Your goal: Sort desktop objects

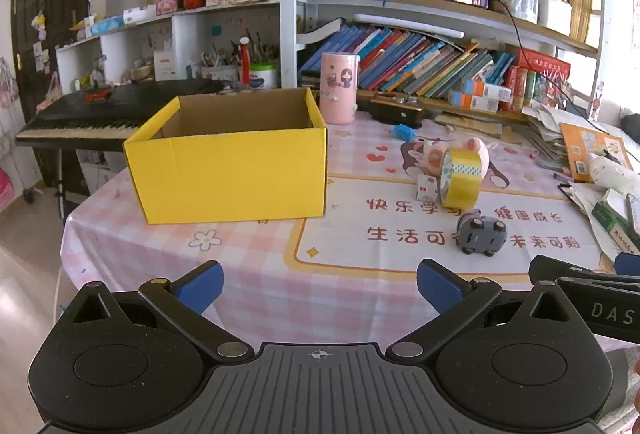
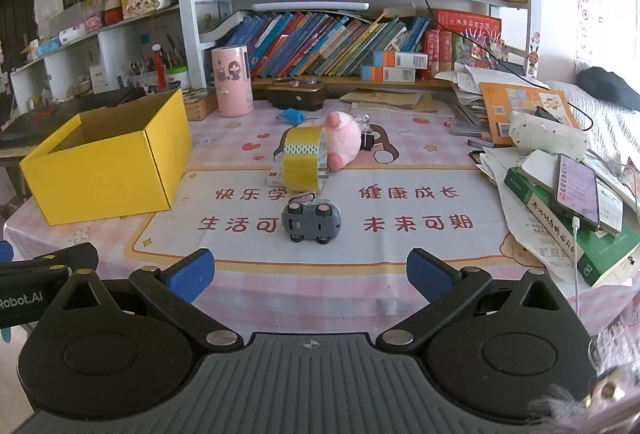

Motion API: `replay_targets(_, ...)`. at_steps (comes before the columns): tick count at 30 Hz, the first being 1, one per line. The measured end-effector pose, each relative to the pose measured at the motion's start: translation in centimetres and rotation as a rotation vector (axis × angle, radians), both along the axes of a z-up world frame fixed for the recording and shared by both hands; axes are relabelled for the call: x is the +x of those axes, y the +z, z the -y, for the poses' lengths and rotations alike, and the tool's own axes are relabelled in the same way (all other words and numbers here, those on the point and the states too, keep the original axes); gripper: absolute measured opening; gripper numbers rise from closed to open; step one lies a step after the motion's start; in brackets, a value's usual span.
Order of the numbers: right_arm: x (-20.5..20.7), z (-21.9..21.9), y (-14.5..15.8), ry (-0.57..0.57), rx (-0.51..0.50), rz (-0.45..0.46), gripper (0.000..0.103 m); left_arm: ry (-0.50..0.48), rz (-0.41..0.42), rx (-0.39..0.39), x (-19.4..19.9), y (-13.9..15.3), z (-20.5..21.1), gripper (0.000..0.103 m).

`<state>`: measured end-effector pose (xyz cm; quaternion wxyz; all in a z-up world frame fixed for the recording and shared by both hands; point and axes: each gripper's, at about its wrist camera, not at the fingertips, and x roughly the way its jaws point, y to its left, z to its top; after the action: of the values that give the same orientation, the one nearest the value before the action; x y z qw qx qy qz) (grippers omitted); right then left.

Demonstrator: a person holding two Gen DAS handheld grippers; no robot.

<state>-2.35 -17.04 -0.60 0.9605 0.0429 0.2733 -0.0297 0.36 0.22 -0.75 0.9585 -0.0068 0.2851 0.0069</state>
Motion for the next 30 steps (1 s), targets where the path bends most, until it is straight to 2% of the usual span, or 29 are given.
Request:
replay_targets(26,0.0,0.0,-0.2,-0.003,0.004,-0.010,0.103,0.011,-0.022,0.005,0.2,-0.2,-0.1,0.103)
replay_targets(28,0.1,-0.2,-1.6,-0.004,0.006,-0.014,0.103,0.011,-0.022,0.005,0.2,-0.3,-0.2,0.103)
replay_targets(30,0.2,-0.1,-1.4,-0.004,0.006,-0.015,0.103,0.010,-0.023,0.005,0.2,-0.3,-0.2,0.103)
